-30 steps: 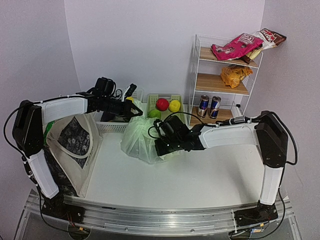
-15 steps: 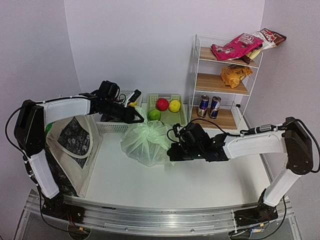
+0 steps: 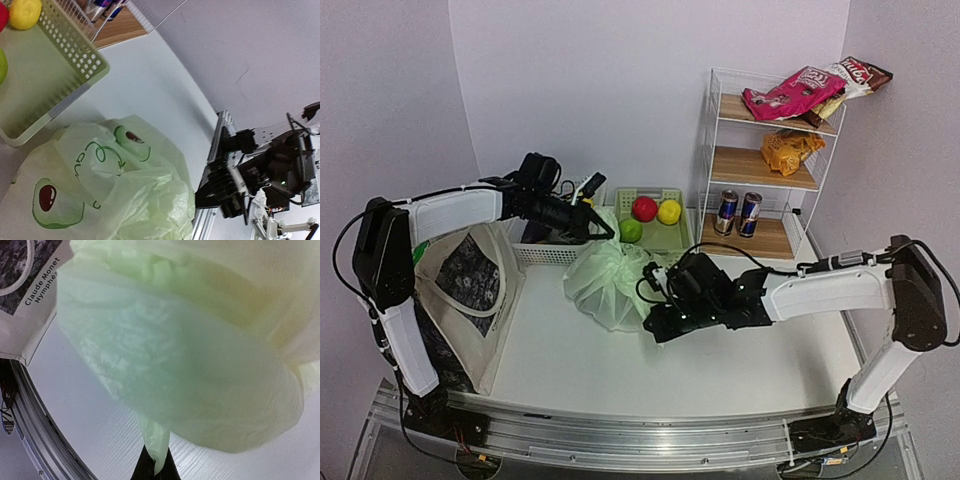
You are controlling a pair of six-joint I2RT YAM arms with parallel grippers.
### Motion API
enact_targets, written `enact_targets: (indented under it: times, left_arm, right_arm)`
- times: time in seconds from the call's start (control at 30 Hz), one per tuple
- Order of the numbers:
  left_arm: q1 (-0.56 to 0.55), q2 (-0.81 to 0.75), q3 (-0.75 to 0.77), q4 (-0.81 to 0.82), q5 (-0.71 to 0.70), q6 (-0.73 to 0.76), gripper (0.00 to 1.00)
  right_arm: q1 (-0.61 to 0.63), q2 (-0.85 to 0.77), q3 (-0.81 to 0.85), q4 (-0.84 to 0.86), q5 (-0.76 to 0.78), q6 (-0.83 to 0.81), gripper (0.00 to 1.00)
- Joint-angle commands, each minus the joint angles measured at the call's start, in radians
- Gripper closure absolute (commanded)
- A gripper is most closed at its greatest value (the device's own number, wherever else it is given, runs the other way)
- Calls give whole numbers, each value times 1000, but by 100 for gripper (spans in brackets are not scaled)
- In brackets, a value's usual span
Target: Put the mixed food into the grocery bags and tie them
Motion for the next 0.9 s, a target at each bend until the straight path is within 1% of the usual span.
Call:
enact_targets:
  times: [0.0, 0.07, 0.13, 0.3, 0.37, 0.47, 0.57, 0.67, 0.73, 0.87]
  left_arm:
    - [65, -11, 192, 192, 119, -200, 100]
    - [67, -12, 206, 245, 134, -255, 100]
    - [71, -15, 219, 274, 134, -276, 100]
    - [138, 5, 237, 299, 76, -328, 100]
    - [162, 20, 255, 281, 40, -318, 100]
    - [173, 35, 269, 238, -36, -227, 100]
    - [173, 43, 242, 201, -134, -70, 100]
    - [174, 49, 187, 182, -214, 87, 100]
    - [174, 49, 136, 198, -255, 143, 100]
    - [189, 68, 120, 232, -318, 193, 100]
  right_arm:
    - [30, 80, 89, -365, -101, -179, 100]
    - [35, 111, 95, -398, -111, -180, 100]
    - [38, 131, 80, -401, -123, -169, 100]
    - [53, 160, 9, -399, -149, -139, 100]
    - [72, 171, -27, -398, -145, -135, 100]
    - [120, 208, -67, -402, -119, -132, 100]
    - [157, 257, -91, -405, -114, -96, 100]
    - [165, 275, -108, -388, -113, -62, 100]
    - [165, 265, -121, -368, -108, -49, 100]
    - [165, 245, -160, -365, -119, -33, 100]
